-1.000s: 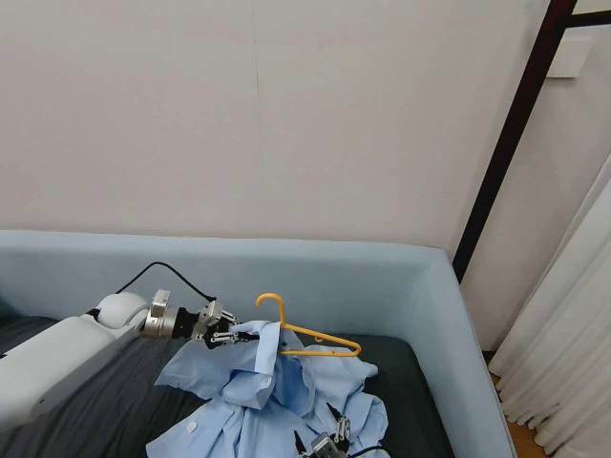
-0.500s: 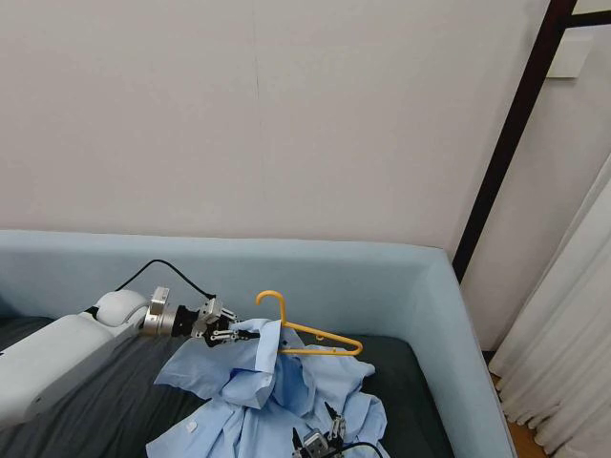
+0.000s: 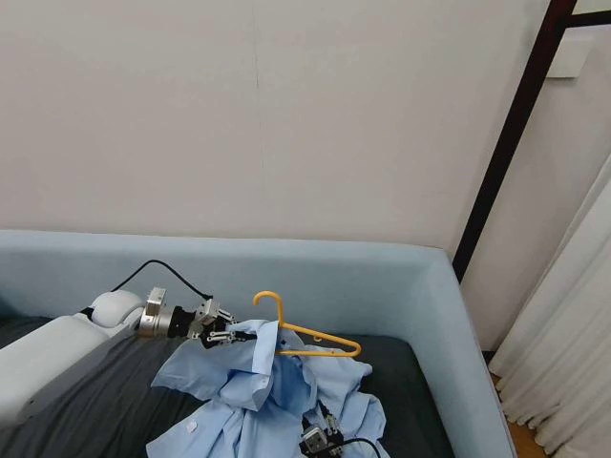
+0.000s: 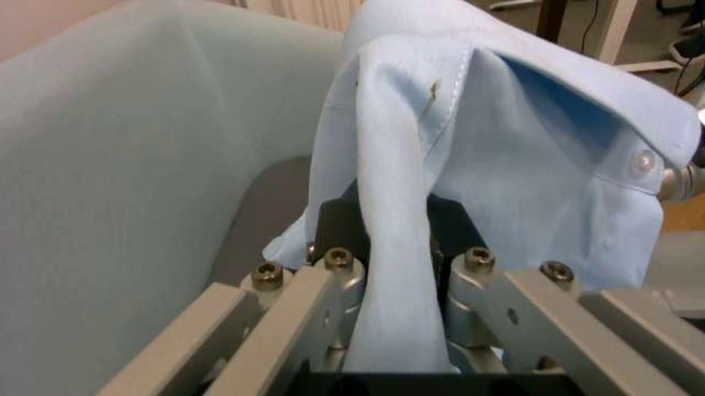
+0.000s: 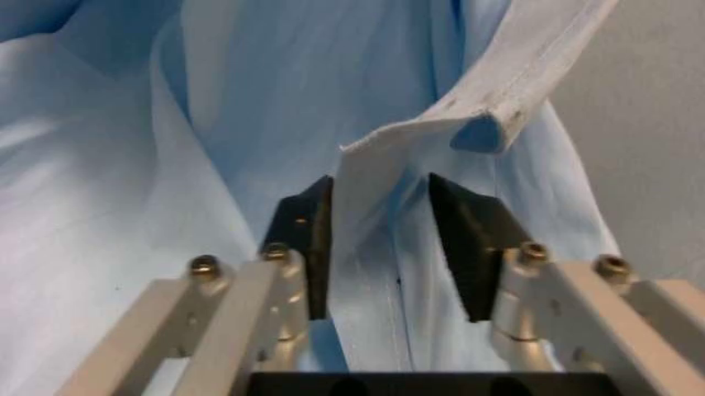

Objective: Pick up the clothes from the sofa and hang them on the clothes hanger.

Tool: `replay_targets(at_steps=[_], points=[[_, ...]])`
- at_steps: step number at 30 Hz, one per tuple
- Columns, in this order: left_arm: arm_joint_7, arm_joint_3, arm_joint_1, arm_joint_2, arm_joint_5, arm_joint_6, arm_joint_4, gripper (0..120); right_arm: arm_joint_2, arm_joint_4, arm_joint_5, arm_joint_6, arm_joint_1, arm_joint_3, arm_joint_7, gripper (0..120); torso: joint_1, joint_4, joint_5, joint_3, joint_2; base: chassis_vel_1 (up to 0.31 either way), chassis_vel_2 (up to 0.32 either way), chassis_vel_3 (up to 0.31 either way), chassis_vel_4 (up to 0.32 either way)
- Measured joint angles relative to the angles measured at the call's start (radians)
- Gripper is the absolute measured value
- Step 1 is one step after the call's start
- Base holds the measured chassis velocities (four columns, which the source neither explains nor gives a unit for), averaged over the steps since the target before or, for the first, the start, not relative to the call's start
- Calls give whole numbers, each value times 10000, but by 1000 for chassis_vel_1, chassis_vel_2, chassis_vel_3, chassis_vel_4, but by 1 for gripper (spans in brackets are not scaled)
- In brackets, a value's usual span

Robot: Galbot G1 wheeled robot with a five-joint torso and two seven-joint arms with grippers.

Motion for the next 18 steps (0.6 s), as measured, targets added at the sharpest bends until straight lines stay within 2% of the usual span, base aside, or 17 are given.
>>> replay_targets(at_steps=[1, 6, 7, 9, 18], points=[[0, 0, 0, 0, 0, 0, 0, 8, 0, 0, 0, 0, 0, 0, 0, 30, 0, 0, 0, 0, 0, 0, 0, 0, 0], [21, 10, 1, 4, 0, -3, 68, 8, -73, 92, -37, 54, -38, 36, 41, 8, 0, 0, 0, 1, 0, 0, 0, 0, 0], [21, 10, 1, 4, 0, -3, 68, 8, -73, 92, -37, 54, -38, 36, 41, 8, 0, 0, 0, 1, 0, 0, 0, 0, 0], [22, 1, 1, 39, -2, -18, 71, 8, -150, 169, -52, 66, -74, 70, 43, 0, 0, -1, 0, 0, 0, 0, 0, 0, 0], [23, -56, 48, 209, -142, -159, 99, 8, -443, 506, -257, 293, -147, 722, -397, 0, 0, -1, 1, 1, 0, 0, 0, 0, 0]])
